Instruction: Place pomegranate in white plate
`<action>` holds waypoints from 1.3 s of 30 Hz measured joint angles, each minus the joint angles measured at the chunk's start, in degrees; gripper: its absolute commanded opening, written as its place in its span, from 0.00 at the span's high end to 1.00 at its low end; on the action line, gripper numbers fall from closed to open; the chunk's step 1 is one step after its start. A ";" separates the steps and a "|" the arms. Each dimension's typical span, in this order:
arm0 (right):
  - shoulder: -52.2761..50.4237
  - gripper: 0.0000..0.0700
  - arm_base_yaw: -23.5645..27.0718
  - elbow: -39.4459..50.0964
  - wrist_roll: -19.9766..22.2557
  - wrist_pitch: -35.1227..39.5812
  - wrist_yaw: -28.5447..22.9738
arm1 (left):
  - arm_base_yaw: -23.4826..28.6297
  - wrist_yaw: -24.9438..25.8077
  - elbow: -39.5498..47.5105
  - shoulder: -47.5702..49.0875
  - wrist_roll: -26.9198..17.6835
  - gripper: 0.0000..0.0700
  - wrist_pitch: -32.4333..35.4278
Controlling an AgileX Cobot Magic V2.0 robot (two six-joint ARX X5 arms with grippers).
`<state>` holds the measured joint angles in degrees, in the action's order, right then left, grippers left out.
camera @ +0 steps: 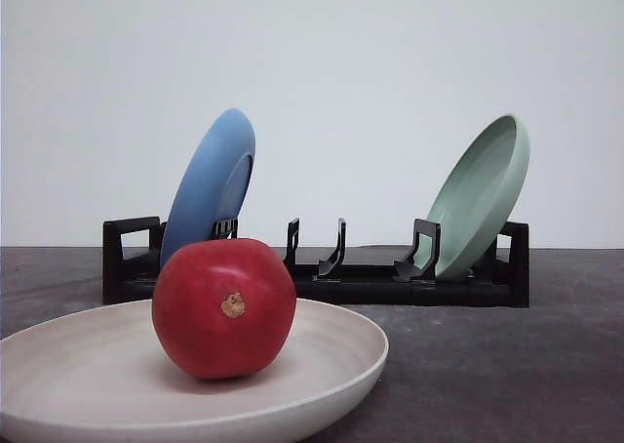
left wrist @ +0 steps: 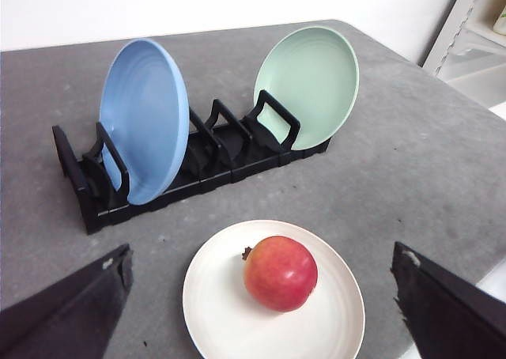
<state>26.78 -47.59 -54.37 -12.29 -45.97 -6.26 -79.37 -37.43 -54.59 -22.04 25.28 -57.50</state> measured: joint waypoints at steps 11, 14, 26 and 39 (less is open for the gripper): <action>0.24 0.99 -0.02 0.00 -0.15 -0.05 -0.20 | 0.00 0.25 0.00 0.00 -3.26 1.00 -0.49; 0.24 0.99 -0.02 0.00 -0.15 -0.03 -0.20 | 0.00 0.26 0.00 0.00 -3.28 1.00 -0.51; 0.24 0.99 -0.02 0.00 -0.15 -0.03 -0.20 | -0.03 0.24 0.00 0.09 -3.43 1.00 -0.39; 0.24 0.99 0.00 0.00 -0.15 -0.03 -0.20 | 24.93 -0.25 8.86 3.69 -5.33 1.00 4.30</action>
<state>27.03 -47.60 -54.37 -12.45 -46.00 -6.46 -54.44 -37.68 -45.73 -18.35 19.95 -53.21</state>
